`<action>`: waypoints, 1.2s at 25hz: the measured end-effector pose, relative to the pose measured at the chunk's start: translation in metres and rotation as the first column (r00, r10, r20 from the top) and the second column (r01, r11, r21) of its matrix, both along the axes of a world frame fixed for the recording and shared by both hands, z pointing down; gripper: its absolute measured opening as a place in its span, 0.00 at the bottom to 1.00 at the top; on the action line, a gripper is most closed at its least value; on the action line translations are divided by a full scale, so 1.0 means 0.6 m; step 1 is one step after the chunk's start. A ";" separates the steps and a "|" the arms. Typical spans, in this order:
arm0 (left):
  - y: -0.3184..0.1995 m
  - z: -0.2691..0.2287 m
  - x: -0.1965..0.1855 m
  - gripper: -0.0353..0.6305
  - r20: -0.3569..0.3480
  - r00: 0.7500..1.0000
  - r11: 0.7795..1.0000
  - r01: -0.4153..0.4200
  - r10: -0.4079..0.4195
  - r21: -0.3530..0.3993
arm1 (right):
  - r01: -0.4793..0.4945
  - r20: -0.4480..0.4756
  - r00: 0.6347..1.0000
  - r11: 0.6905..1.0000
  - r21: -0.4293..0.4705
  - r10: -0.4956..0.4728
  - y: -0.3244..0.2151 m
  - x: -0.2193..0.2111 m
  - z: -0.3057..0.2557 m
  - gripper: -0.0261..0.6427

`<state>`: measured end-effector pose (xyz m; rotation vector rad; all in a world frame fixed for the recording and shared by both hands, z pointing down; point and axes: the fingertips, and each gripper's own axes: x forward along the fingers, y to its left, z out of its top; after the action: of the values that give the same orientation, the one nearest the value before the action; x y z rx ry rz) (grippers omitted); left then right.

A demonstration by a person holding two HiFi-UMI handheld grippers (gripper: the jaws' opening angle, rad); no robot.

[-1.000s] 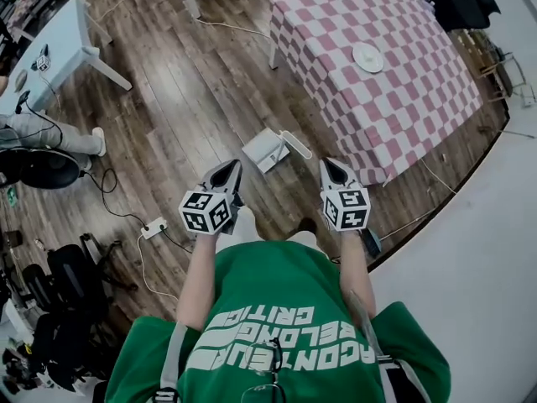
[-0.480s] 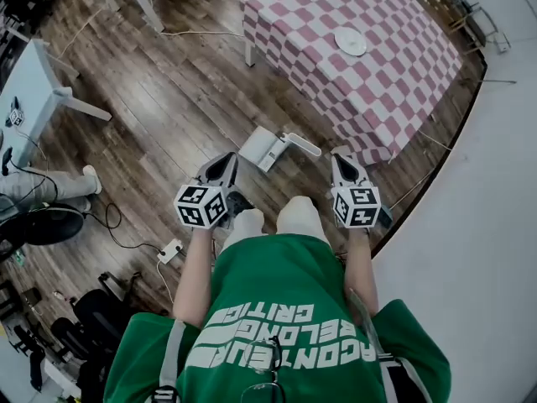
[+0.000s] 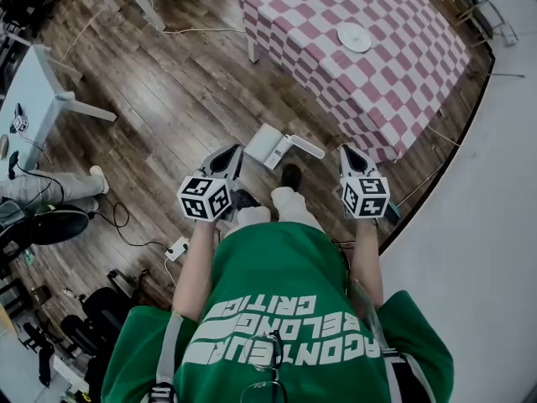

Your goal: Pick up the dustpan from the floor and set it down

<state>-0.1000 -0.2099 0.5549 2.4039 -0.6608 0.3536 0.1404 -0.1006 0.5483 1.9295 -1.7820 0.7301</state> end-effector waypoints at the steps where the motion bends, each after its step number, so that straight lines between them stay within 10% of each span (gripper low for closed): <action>1: -0.002 0.001 0.004 0.05 0.007 1.000 1.000 0.000 0.000 0.003 | 0.020 -0.001 1.000 1.000 -0.005 -0.020 -0.006 0.001 0.004 0.05; 14: 0.003 0.019 0.076 0.05 0.064 0.998 1.000 0.023 -0.024 0.015 | 0.307 0.001 0.951 0.939 -0.157 -0.310 -0.050 -0.028 0.102 0.06; 30: 0.013 0.040 0.101 0.05 0.121 0.990 0.997 0.075 -0.076 0.009 | 0.602 0.093 0.774 0.681 -0.416 -0.627 -0.104 -0.101 0.272 0.36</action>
<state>-0.0392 -0.2019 0.5788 2.3681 -0.8054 0.4695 0.0797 -0.1631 0.7116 0.9490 -1.8729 0.7185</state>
